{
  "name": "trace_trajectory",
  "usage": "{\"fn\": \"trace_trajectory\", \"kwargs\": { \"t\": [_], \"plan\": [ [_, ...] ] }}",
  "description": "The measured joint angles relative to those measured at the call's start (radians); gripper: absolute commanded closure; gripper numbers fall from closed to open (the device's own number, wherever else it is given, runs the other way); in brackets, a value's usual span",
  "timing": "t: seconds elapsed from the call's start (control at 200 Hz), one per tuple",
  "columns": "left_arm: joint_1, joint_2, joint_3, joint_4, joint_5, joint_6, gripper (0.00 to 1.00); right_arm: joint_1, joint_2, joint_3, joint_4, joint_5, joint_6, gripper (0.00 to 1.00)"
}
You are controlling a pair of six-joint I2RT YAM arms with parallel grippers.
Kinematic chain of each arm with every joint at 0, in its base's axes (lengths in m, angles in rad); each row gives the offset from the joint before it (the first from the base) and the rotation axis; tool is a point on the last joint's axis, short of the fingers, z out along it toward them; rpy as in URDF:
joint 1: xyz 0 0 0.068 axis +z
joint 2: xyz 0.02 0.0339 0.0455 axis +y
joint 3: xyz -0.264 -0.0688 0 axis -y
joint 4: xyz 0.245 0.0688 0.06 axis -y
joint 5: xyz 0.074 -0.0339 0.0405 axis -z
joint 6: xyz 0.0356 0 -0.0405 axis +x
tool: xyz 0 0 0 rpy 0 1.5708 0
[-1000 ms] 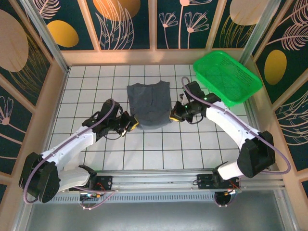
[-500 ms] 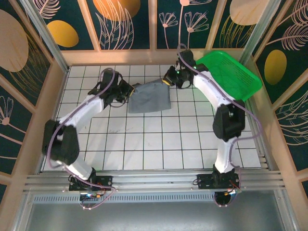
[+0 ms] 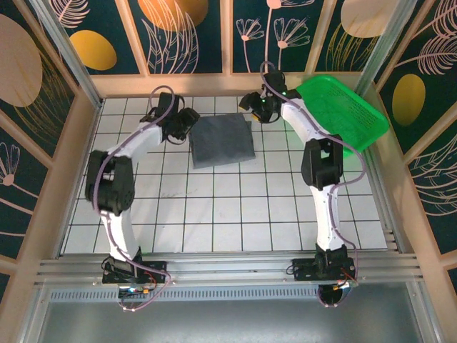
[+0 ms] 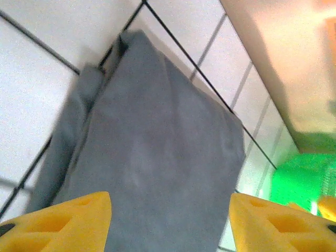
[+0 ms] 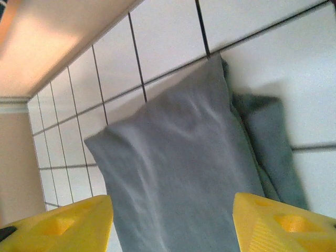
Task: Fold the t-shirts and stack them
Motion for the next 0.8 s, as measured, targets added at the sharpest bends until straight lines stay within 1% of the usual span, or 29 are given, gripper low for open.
{"fn": "trace_trajectory", "kwargs": {
  "t": [0.025,0.085,0.17,0.285,0.375,0.455,0.53,0.691,0.796],
  "plan": [
    [-0.014,-0.044,-0.048,0.014,0.002,-0.011,0.4,0.002,-0.039,-0.049,0.005,0.005,-0.005,0.41],
    [-0.064,-0.152,-0.179,0.067,0.011,-0.06,0.41,0.006,-0.172,-0.228,0.042,0.015,-0.016,0.43],
    [-0.169,-0.246,-0.332,0.153,0.032,-0.163,0.4,0.012,-0.377,-0.488,0.106,0.024,-0.016,0.43],
    [-0.298,-0.246,-0.435,0.245,0.042,-0.31,0.42,0.018,-0.643,-0.787,0.187,0.027,0.016,0.43],
    [-0.357,-0.228,-0.483,0.337,-0.012,-0.427,0.41,0.018,-0.793,-0.945,0.221,0.027,0.057,0.44],
    [-0.383,-0.185,-0.493,0.431,-0.054,-0.523,0.39,0.018,-0.861,-1.019,0.228,0.026,0.08,0.44],
    [-0.389,-0.097,-0.476,0.521,-0.085,-0.605,0.38,0.018,-0.879,-1.042,0.226,0.023,0.09,0.44],
    [-0.39,0.066,-0.431,0.599,-0.141,-0.744,0.37,0.016,-0.893,-1.042,0.216,0.024,0.086,0.44],
    [-0.391,0.111,-0.385,0.629,-0.166,-0.812,0.38,0.011,-0.925,-1.042,0.203,0.027,0.082,0.44]
  ]
}}
